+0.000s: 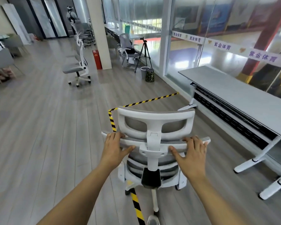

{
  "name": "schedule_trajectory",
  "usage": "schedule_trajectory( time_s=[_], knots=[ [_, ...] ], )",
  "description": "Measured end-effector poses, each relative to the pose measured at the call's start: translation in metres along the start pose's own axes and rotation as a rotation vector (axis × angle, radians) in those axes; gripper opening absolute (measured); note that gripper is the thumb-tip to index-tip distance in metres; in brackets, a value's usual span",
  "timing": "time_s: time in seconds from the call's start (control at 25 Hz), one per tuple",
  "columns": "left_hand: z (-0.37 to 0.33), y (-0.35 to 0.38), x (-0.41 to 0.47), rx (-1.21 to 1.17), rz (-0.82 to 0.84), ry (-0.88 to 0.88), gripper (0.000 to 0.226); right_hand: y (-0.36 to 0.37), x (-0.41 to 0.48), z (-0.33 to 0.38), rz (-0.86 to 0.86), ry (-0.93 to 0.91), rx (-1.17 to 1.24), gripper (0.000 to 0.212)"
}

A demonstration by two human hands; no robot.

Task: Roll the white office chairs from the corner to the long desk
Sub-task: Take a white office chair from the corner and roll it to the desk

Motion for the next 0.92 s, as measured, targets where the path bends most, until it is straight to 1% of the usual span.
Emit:
schedule_trajectory(
  time_s=[0.08,0.2,0.28,0.44,0.64,0.8,0.92],
  knots=[
    [0.013,0.009,0.062,-0.018,0.006,-0.005,0.055,0.037,0.050,-0.001,-0.035,0.005,-0.003,0.071],
    [0.027,0.017,0.158,-0.044,0.030,-0.040,0.053,0.084,0.132,0.003,-0.041,0.038,0.004,0.070],
    [0.032,0.024,0.226,-0.036,0.044,-0.052,0.051,0.117,0.189,0.002,-0.051,0.023,-0.008,0.069],
    [0.047,0.051,0.341,-0.040,0.045,-0.056,0.053,0.165,0.294,-0.013,-0.008,0.029,-0.056,0.071],
    [0.061,0.094,0.476,-0.051,-0.002,-0.001,0.055,0.224,0.432,-0.038,0.015,0.025,-0.068,0.070],
    [0.074,0.129,0.578,0.038,-0.082,0.067,0.059,0.273,0.535,-0.054,0.057,0.019,-0.088,0.069],
    [0.082,0.148,0.658,0.115,-0.071,0.108,0.059,0.300,0.610,-0.065,0.094,0.043,-0.080,0.065]
  ],
)
Point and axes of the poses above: each hand's wrist, its own x-axis towards the middle knuckle, its own y-axis out of the palm, z = x × y, the point moved 2 cm from there along x, towards the middle knuckle, and after that the axes turned 5 degrees about -x, right-handed, at the moved point
